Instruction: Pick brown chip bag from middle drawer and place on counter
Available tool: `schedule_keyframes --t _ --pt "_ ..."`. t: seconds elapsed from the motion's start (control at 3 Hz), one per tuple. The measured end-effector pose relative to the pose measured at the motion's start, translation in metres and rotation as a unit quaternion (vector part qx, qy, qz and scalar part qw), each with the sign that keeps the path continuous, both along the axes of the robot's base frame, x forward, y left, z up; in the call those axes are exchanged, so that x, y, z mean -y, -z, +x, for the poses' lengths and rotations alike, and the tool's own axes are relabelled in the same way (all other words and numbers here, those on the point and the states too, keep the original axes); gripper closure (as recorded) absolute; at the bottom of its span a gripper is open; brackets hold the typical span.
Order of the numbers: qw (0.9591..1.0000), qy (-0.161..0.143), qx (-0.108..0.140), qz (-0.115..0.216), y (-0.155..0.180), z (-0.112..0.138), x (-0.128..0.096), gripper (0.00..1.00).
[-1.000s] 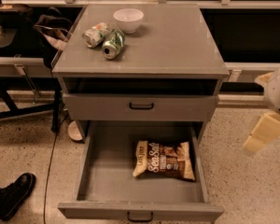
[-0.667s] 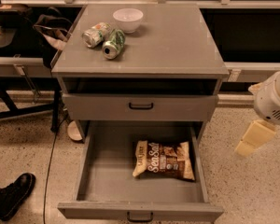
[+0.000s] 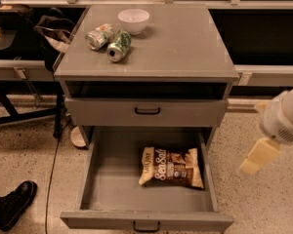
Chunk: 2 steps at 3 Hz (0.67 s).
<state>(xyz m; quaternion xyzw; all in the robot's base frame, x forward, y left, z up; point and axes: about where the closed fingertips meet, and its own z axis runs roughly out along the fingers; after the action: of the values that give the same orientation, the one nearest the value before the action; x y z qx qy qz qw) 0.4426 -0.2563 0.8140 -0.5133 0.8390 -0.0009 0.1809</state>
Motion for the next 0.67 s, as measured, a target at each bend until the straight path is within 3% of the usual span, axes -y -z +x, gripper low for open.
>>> schedule_keyframes --t 0.33,0.67 --pt "0.9995 0.002 -0.015 0.029 0.042 0.004 -0.004 0.0" --pt "0.9976 0.031 0.004 0.062 0.08 0.01 -0.007 0.0"
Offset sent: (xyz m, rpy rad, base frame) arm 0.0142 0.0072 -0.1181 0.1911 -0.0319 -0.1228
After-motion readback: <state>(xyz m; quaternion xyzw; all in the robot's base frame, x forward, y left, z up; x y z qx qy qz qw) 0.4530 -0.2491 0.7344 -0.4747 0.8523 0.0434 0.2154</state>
